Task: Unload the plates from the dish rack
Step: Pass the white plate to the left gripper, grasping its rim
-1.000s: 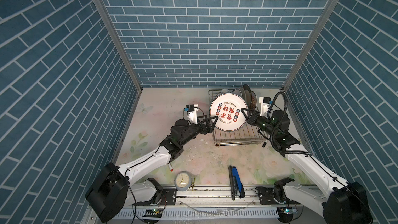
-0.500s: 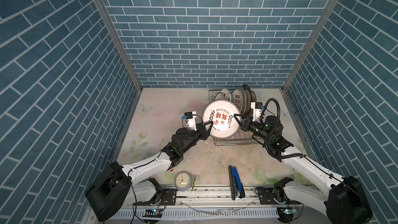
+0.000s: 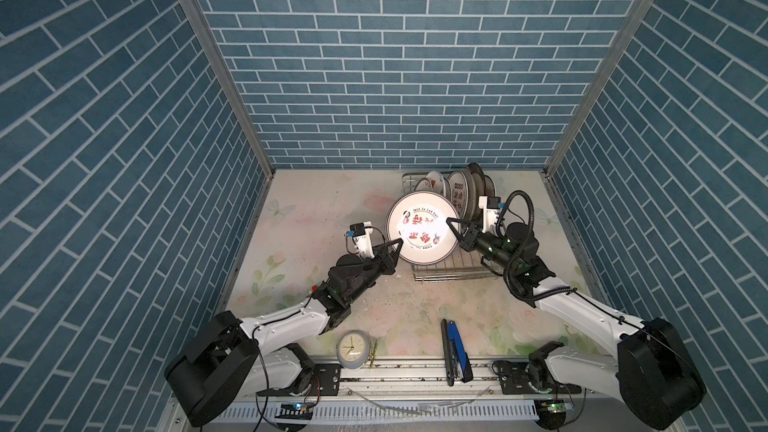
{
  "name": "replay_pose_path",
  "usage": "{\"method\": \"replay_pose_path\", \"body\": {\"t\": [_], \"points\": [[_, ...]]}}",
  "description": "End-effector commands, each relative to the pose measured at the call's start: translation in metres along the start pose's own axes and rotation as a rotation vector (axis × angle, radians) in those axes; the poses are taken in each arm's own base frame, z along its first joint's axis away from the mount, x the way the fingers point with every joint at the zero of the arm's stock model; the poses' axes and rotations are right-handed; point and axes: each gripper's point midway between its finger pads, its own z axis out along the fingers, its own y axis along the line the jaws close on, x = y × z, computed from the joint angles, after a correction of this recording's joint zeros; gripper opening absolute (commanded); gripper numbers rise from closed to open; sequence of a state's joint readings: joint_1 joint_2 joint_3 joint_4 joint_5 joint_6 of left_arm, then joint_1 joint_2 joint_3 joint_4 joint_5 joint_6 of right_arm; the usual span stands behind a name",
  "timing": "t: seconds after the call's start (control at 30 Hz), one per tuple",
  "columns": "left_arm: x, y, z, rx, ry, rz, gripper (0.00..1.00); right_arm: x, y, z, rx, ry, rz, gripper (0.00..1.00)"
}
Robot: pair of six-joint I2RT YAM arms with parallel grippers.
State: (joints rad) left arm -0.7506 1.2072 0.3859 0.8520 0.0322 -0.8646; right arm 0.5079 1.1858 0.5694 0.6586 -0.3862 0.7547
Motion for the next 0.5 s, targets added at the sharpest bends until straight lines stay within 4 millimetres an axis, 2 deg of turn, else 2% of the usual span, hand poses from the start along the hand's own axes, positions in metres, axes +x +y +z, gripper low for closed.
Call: {"method": "replay_pose_path", "body": {"t": [0.0, 0.17, 0.27, 0.37, 0.47], "points": [[0.002, -0.032, 0.001, 0.136, 0.013, 0.063, 0.14, -0.005, 0.002, 0.002, -0.011, -0.022, -0.019, 0.0], [-0.001, -0.033, 0.006, 0.156, -0.015, 0.041, 0.19, 0.001, 0.006, 0.004, -0.046, 0.007, -0.01, 0.0], [0.0, -0.037, 0.01, 0.179, -0.012, 0.025, 0.14, 0.005, 0.004, 0.004, -0.052, 0.007, 0.004, 0.0], [0.003, -0.038, 0.015, 0.185, 0.006, 0.015, 0.01, 0.009, 0.002, 0.007, -0.057, 0.029, 0.011, 0.0], [0.003, -0.039, 0.017, 0.197, 0.004, 0.007, 0.0, 0.011, 0.0, 0.009, -0.053, 0.033, 0.023, 0.0]]}}
